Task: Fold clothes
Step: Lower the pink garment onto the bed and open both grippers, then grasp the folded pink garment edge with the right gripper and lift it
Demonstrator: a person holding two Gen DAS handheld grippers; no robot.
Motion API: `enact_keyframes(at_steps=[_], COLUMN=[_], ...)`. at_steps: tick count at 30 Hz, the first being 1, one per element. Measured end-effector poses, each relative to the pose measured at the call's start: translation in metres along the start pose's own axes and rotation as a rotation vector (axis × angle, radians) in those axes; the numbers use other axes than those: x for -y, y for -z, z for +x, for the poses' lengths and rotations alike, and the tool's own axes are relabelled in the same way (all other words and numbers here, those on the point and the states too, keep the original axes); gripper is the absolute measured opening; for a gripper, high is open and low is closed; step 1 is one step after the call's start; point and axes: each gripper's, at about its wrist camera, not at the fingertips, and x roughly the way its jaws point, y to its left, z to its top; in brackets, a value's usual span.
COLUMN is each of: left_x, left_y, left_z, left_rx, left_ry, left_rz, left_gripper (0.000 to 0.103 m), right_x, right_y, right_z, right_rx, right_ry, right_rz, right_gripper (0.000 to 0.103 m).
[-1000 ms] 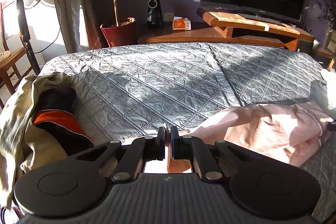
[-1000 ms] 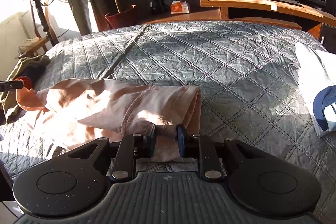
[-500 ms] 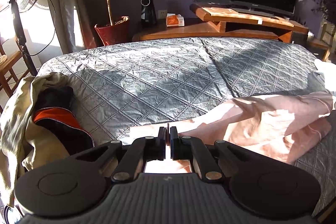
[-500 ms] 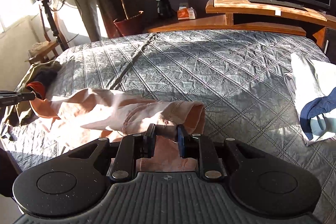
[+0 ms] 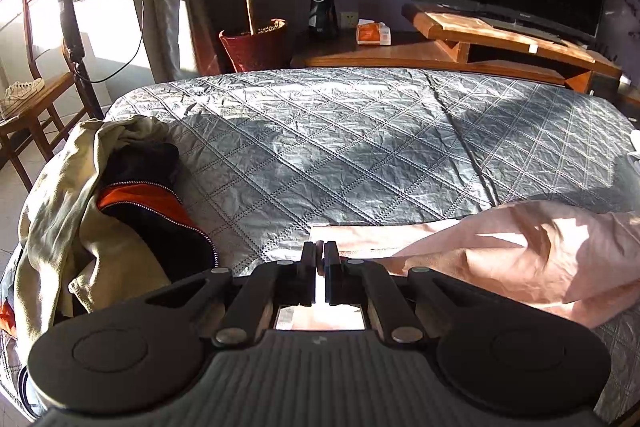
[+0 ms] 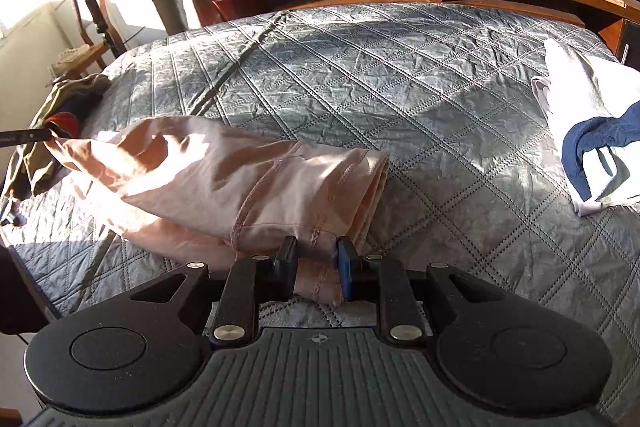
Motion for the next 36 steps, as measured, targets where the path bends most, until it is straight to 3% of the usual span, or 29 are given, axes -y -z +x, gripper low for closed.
enact_keyframes(at_steps=[1, 5, 8, 11, 15, 18, 21, 25, 26, 29, 36], left_x=[-0.007, -0.032, -0.031, -0.027, -0.034, -0.037, -0.041, -0.041, -0.042, -0.053, -0.074], left_y=[-0.001, -0.002, -0.002, -0.009, -0.027, -0.040, -0.050, -0.053, -0.053, -0.048, -0.043], left_z=[-0.002, -0.006, -0.004, -0.002, 0.008, 0.017, 0.026, 0.033, 0.034, 0.039, 0.042], left_rx=[0.003, 0.011, 0.012, 0.031, 0.053, 0.069, 0.069, 0.048, 0.032, -0.009, -0.048], left_ry=[-0.006, 0.007, 0.020, 0.018, 0.006, -0.012, -0.004, 0.003, -0.001, 0.004, 0.049], left_rz=[-0.041, -0.190, -0.191, -0.192, -0.251, -0.275, -0.302, -0.299, -0.299, -0.326, -0.386], left_gripper=[0.006, 0.034, 0.040, 0.057, 0.058, 0.060, 0.060, 0.067, 0.073, 0.073, 0.072], right_x=[-0.001, -0.001, -0.005, -0.012, -0.031, -0.079, -0.151, -0.243, -0.262, -0.307, -0.348], right_y=[0.000, 0.001, 0.002, 0.000, -0.012, -0.029, -0.044, -0.058, -0.059, -0.056, -0.049], right_z=[0.000, -0.002, -0.008, -0.024, -0.049, -0.044, -0.012, 0.034, 0.047, 0.086, 0.141], right_rx=[-0.003, -0.025, -0.060, -0.042, 0.071, 0.121, 0.089, 0.086, 0.074, 0.027, -0.058], right_ry=[0.000, 0.008, 0.060, 0.164, 0.252, 0.164, 0.065, -0.084, -0.098, -0.097, -0.060], right_rz=[-0.002, -0.003, -0.050, -0.122, -0.220, -0.358, -0.589, -0.754, -0.793, -0.920, -1.099], right_gripper=[0.026, 0.030, 0.032, 0.034, 0.035, 0.036, 0.039, 0.040, 0.042, 0.043, 0.043])
